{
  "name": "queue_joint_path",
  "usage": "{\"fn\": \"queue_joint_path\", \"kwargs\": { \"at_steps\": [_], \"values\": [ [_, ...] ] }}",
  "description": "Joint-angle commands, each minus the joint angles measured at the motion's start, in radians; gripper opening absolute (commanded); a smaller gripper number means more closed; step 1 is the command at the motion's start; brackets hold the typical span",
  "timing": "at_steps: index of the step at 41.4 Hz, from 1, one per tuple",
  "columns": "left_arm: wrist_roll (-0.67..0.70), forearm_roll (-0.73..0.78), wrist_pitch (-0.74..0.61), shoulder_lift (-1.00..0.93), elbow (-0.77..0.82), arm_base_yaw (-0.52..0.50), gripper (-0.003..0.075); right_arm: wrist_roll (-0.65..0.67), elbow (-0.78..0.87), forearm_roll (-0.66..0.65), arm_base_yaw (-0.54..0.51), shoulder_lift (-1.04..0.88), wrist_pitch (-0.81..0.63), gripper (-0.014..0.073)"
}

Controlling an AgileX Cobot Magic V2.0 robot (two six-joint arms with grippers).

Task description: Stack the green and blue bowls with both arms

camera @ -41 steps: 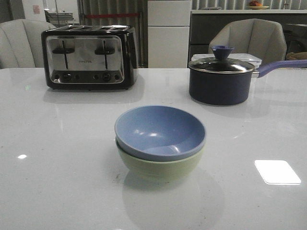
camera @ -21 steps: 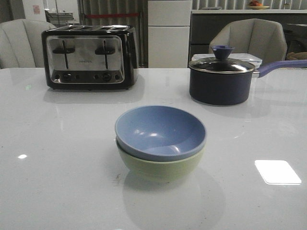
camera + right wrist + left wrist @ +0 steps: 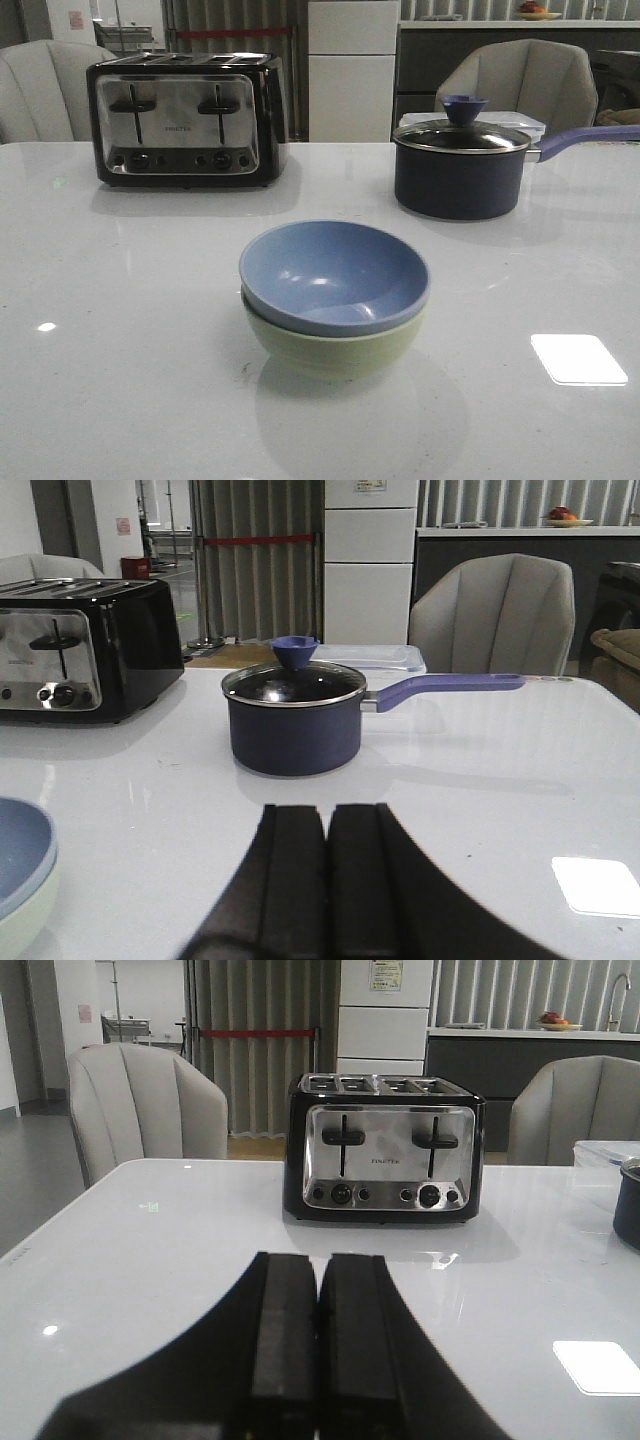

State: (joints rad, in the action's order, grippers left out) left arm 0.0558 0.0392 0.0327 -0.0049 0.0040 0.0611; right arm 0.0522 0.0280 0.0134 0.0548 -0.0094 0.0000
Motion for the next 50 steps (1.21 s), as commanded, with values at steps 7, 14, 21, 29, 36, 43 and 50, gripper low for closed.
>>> {"fn": "queue_joint_path", "kwargs": {
  "at_steps": [7,14,21,29,36,43,50],
  "values": [
    [0.009,0.001,-0.091,-0.019,0.003,-0.001,0.0093,-0.010,-0.003,-0.013,-0.029,-0.021,-0.074,0.0055],
    [0.009,0.001,-0.091,-0.019,0.003,-0.001,0.0093,-0.010,-0.003,-0.013,-0.029,-0.021,-0.067,0.0055],
    [0.009,0.001,-0.091,-0.019,0.003,-0.001,0.0093,-0.013,-0.003,-0.013,-0.029,-0.021,-0.097,0.0055],
    [0.009,0.001,-0.091,-0.019,0.003,-0.001,0.0093,-0.052,-0.003,-0.013,-0.029,-0.021,-0.103,0.0055],
    [0.009,0.001,-0.091,-0.019,0.003,-0.001,0.0093,-0.052,-0.003,-0.013,-0.029,-0.021,-0.102,0.0055],
    [0.009,0.001,-0.091,-0.019,0.003,-0.001,0.0093,-0.052,-0.003,-0.013,-0.029,-0.021,-0.101,0.0055],
    [0.009,0.001,-0.091,-0.019,0.003,-0.001,0.0093,-0.052,-0.003,-0.013,-0.029,-0.021,-0.101,0.0055]
  ]
}}
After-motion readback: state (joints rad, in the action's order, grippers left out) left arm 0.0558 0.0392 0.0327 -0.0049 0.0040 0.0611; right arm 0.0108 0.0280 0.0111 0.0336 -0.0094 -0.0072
